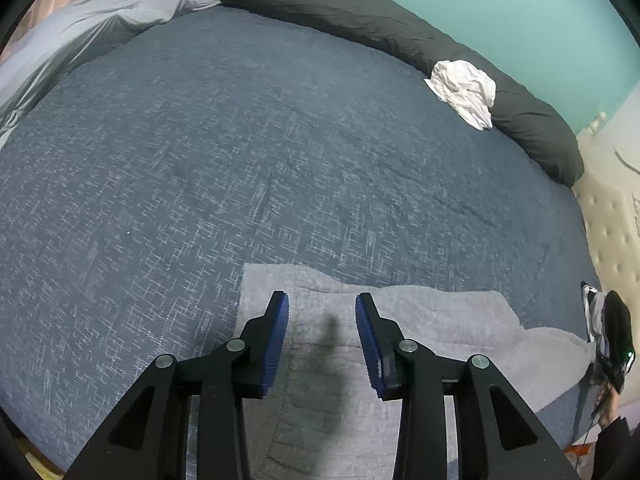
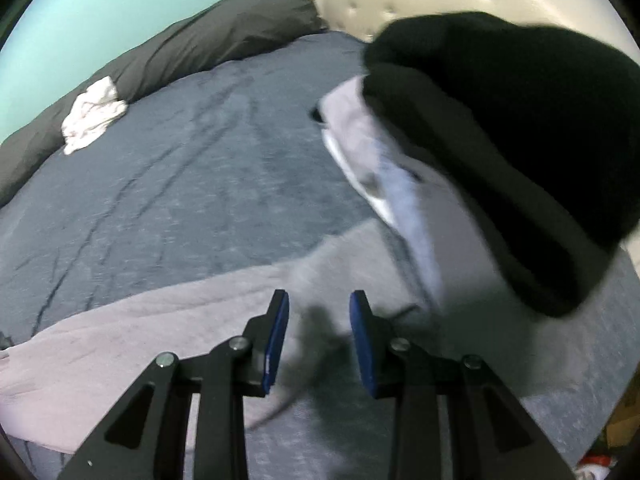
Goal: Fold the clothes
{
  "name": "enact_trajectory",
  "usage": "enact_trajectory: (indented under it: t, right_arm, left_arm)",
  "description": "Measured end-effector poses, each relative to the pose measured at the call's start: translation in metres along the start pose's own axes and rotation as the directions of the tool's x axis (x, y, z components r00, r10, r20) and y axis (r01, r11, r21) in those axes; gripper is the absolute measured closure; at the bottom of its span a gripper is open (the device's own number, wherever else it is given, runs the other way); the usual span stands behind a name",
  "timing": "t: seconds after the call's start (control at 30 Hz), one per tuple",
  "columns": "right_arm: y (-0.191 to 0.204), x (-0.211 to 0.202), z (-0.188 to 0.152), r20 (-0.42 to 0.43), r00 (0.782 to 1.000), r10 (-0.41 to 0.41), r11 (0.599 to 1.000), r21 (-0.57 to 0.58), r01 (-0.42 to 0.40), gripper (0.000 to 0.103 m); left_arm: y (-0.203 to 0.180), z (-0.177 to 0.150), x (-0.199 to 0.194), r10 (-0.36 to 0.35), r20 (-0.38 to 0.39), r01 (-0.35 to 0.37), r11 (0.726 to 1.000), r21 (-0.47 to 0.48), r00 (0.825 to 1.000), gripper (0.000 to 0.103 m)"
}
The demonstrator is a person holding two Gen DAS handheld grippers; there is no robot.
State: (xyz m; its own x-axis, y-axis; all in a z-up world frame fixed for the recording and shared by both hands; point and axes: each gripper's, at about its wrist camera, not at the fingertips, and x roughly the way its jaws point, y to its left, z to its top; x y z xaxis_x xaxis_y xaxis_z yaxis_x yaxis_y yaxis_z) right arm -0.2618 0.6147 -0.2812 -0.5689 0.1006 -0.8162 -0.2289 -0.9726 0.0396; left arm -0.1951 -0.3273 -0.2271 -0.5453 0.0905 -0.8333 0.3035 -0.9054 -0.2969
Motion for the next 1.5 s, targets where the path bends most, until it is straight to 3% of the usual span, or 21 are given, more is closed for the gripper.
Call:
enact_trajectory:
  t: [0.1, 0.27, 0.43, 0.57, 0.7, 0.83, 1.13, 1.33, 1.5]
  right_arm:
    - [0.016, 0.013, 0.004, -0.051, 0.999, 0.003, 0.999, -0.048, -0.005, 0.069]
    - [0.028, 0.043, -0.008, -0.111, 0.987, -0.120, 0.981, -0.168, 0.101, 0.069]
    - [0.020, 0.044, -0.012, -0.119, 0.985, -0.128, 0.982, -0.152, 0.109, 0.069]
    - [0.033, 0.013, 0.003, -0.034, 0.998, -0.060, 0.992, -0.110, 0.055, 0.069]
    - [0.066, -0.003, 0.009, -0.028, 0.998, 0.050, 0.991, -0.126, -0.053, 0.068]
    - [0.114, -0.006, 0.013, -0.054, 0.983, 0.176, 0.971, -0.152, -0.183, 0.068]
    - [0.251, 0.003, 0.003, -0.201, 0.893, 0.402, 0.876, -0.199, -0.439, 0.068]
    - [0.355, 0.005, -0.017, -0.307, 0.805, 0.507, 0.784, -0.223, -0.579, 0.066]
    - [0.439, 0.004, -0.035, -0.406, 0.719, 0.564, 0.695, -0.238, -0.679, 0.065]
  left_arm:
    - [0.000, -0.001, -0.001, -0.003, 0.002, 0.003, 1.000, -0.002, 1.000, 0.065]
    - [0.004, -0.002, 0.002, -0.002, -0.002, 0.002, 1.000, -0.009, 1.000, 0.065]
    - [0.005, -0.001, 0.004, -0.002, -0.003, 0.002, 1.000, 0.000, 1.000, 0.065]
    - [0.007, 0.002, 0.008, 0.008, -0.007, -0.007, 1.000, 0.016, 1.000, 0.065]
    - [0.012, 0.004, 0.012, 0.019, -0.001, -0.019, 0.999, 0.026, 1.000, 0.064]
    - [0.027, 0.008, 0.016, 0.016, -0.005, -0.016, 1.000, 0.011, 1.000, 0.064]
    - [0.048, 0.011, 0.041, -0.010, -0.048, 0.010, 1.000, -0.010, 0.999, 0.064]
    - [0.052, 0.011, 0.053, -0.038, -0.064, 0.037, 0.999, -0.017, 0.997, 0.064]
    - [0.063, 0.011, 0.055, -0.085, -0.062, 0.081, 0.995, -0.060, 0.994, 0.064]
